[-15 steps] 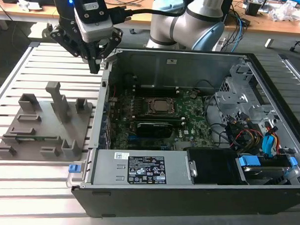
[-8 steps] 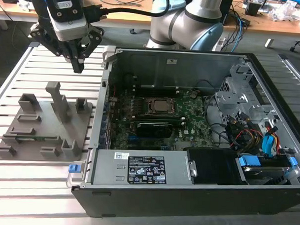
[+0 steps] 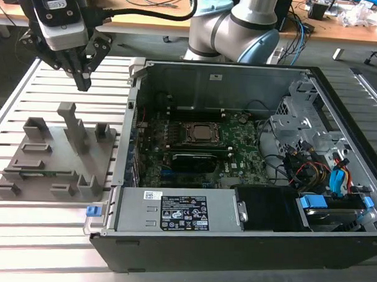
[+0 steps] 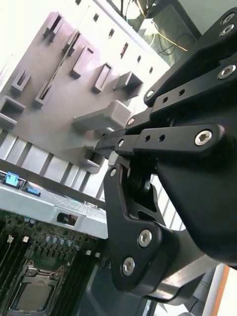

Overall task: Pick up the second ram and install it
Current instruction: 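Reach for the second ram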

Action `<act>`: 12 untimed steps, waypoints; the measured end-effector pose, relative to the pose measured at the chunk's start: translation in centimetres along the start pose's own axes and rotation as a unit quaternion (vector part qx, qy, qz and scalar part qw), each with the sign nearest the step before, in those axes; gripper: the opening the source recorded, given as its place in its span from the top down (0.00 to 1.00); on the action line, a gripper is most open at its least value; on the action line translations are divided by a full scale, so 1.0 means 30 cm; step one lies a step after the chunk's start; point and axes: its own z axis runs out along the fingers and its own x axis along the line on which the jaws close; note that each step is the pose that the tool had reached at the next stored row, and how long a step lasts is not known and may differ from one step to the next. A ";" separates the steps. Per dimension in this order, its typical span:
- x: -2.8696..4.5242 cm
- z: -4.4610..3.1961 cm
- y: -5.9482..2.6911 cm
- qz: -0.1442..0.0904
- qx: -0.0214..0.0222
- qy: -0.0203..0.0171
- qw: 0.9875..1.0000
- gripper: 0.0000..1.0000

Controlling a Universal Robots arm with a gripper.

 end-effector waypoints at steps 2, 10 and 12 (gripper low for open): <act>0.014 0.000 -0.001 0.000 0.000 0.000 1.000 0.89; 0.074 -0.002 -0.005 0.000 0.000 0.000 1.000 0.89; 0.093 -0.002 -0.007 0.000 0.000 0.000 1.000 0.89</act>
